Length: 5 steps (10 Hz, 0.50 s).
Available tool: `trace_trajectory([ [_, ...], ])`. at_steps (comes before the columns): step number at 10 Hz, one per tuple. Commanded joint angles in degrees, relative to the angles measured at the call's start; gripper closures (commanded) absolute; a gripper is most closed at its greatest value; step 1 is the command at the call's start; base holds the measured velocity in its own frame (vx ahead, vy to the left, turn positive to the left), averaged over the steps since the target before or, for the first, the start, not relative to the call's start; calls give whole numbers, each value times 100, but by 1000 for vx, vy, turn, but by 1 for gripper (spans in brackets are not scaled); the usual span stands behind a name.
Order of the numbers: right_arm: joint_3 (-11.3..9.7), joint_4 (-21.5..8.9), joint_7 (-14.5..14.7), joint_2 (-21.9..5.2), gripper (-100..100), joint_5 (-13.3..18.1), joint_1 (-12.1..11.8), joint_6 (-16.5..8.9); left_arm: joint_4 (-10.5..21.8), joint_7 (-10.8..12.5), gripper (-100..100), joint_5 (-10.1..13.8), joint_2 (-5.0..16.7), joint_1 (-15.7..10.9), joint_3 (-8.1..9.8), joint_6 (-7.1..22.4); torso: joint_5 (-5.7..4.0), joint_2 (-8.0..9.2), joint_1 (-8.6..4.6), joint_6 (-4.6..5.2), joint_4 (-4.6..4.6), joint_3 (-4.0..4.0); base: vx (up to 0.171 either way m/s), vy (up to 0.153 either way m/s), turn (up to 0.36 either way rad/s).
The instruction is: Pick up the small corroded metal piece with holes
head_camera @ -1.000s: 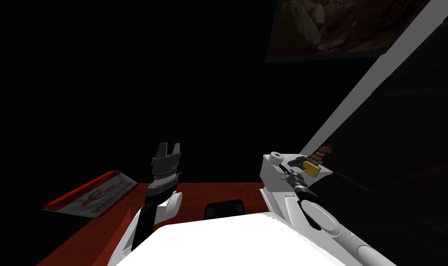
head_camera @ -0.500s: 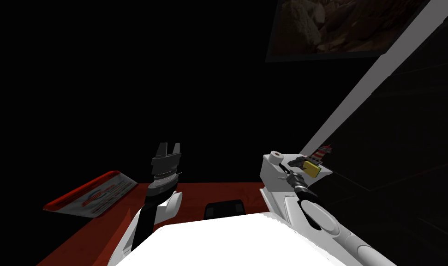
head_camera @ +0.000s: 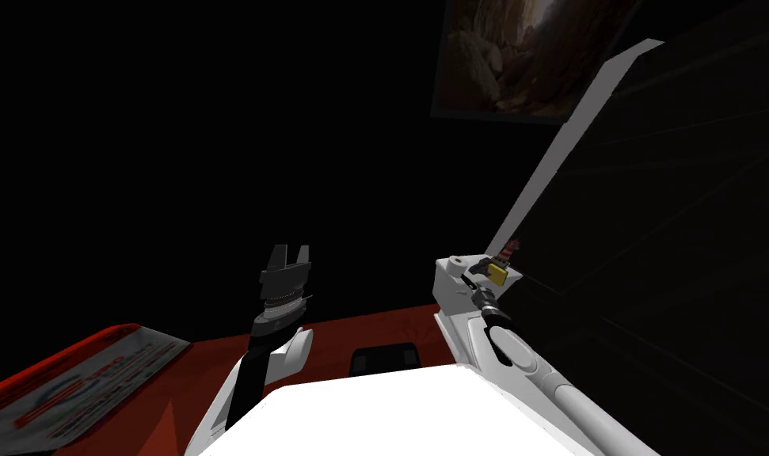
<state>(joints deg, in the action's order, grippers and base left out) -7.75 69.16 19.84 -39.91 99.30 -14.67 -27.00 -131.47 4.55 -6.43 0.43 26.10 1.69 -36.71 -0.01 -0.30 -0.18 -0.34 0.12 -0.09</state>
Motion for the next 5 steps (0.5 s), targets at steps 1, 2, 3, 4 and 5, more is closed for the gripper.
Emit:
trace_trajectory([
  [1, -5, -87, 169, 177, 100, 59, 237, 158, 0, 0, 0, 0, 0, 0, 0, 0, 0, 0, 0, 0, 0, 0, -24, -32, -163],
  [2, 20, -149, 432, 423, 100, 191, 455, 361, 0, 0, 0, 0, 0, -1, 0, 0, -9, -3, 0, -8, -5, -4, -33, -37, -314],
  [3, 20, -149, 436, 465, 100, 191, 545, 361, 0, 0, 0, 0, 0, 0, 0, 0, -17, 1, -3, 6, -13, -6, -27, -29, -159],
  [4, 46, -211, 703, 726, 100, 324, 727, 563, 0, 0, 0, 0, 0, -1, -1, 0, -23, -2, -5, -4, -17, -9, -26, -48, -261],
  [5, 46, -211, 703, 752, 100, 324, 853, 563, 0, 0, 0, 0, 0, 0, 0, 0, -31, -7, -14, 2, -25, -16, -21, -34, -162],
])
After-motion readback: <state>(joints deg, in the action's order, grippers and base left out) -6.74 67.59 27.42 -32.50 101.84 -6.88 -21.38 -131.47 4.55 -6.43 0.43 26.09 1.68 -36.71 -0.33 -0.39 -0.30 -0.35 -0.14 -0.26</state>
